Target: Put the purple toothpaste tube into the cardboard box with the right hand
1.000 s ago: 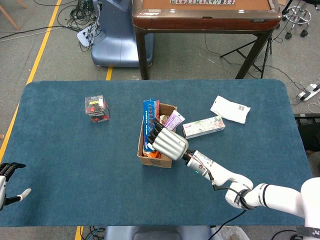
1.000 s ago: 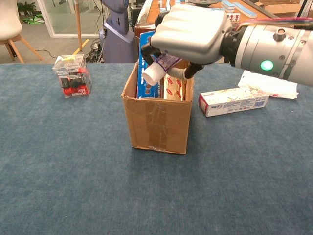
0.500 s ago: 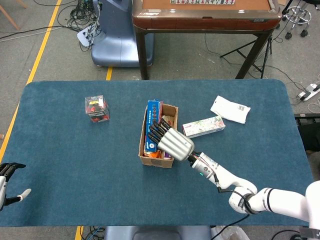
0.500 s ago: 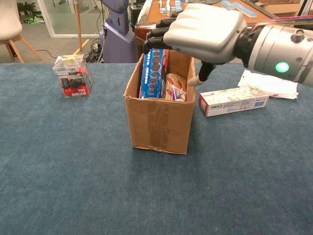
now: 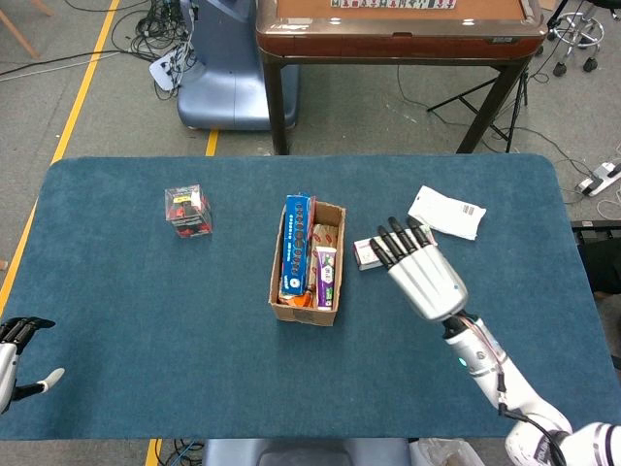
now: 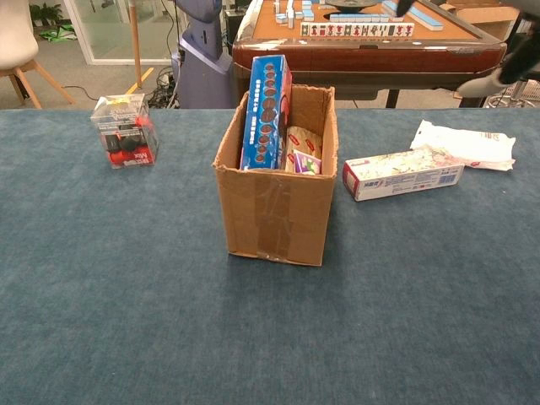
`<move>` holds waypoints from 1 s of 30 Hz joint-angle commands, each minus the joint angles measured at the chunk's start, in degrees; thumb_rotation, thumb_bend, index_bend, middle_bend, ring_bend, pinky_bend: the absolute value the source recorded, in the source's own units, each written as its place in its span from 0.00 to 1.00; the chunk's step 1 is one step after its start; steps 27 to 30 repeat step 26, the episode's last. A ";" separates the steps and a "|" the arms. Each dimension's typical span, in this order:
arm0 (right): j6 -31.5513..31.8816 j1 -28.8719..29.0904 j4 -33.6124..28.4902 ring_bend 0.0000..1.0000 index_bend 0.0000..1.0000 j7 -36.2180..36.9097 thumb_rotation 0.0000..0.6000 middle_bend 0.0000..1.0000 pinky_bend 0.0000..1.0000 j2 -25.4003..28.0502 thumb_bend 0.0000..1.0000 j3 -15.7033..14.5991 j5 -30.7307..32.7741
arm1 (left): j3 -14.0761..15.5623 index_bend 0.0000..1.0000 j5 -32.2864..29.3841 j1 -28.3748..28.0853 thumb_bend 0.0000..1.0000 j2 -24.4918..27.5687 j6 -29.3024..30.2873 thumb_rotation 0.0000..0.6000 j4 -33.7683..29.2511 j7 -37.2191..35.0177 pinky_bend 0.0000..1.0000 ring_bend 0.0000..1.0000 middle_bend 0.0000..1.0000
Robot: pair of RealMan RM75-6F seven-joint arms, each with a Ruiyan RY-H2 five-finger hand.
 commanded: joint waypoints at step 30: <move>13.73 -21.70 18.54 0.13 0.36 36.86 1.00 0.27 0.23 -0.08 0.06 -5.40 1.87 | 1.14 0.32 2.63 -1.17 0.11 -3.09 -1.31 1.00 2.29 0.41 0.35 0.21 0.30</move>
